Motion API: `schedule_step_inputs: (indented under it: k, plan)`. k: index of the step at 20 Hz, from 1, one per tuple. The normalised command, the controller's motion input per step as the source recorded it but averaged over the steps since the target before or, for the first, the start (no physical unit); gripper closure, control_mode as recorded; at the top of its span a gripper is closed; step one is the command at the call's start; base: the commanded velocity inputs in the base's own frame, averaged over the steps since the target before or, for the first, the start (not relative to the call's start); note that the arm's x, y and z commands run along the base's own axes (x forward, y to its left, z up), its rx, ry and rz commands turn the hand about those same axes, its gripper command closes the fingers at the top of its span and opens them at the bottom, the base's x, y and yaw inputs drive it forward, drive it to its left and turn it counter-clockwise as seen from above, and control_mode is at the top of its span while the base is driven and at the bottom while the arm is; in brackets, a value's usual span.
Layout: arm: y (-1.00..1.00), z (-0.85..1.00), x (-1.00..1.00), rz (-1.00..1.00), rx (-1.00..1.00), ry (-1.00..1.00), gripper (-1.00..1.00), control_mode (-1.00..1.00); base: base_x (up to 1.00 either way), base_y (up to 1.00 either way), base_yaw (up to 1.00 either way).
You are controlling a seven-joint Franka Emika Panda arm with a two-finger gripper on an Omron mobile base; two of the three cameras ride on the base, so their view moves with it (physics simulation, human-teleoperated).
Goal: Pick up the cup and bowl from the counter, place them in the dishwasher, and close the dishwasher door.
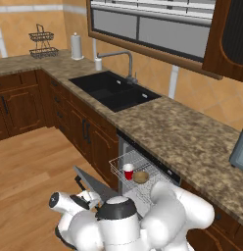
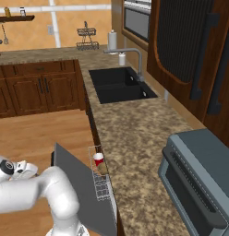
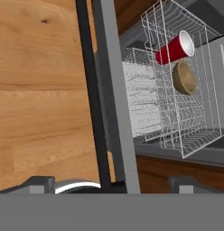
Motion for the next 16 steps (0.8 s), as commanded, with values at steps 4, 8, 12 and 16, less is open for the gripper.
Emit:
schedule_step_inputs:
  k: [4, 8, 12, 16]
  plan:
    - [-0.06, -0.63, 0.25, 0.00, -0.10, 0.02, -1.00, -1.00, 0.00, 0.00, 0.00]
    - [-0.15, -0.74, 0.47, 0.00, -0.12, 0.05, -1.00, -1.00, 0.00, 0.00, 0.00]
    - [-0.04, -0.71, 0.66, 0.00, -0.13, 0.08, -1.00, -1.00, 0.00, 0.00, 0.00]
    - [0.03, -0.86, 0.56, 0.01, -0.15, 0.09, -1.00, -1.00, 0.00, 0.00, 0.00]
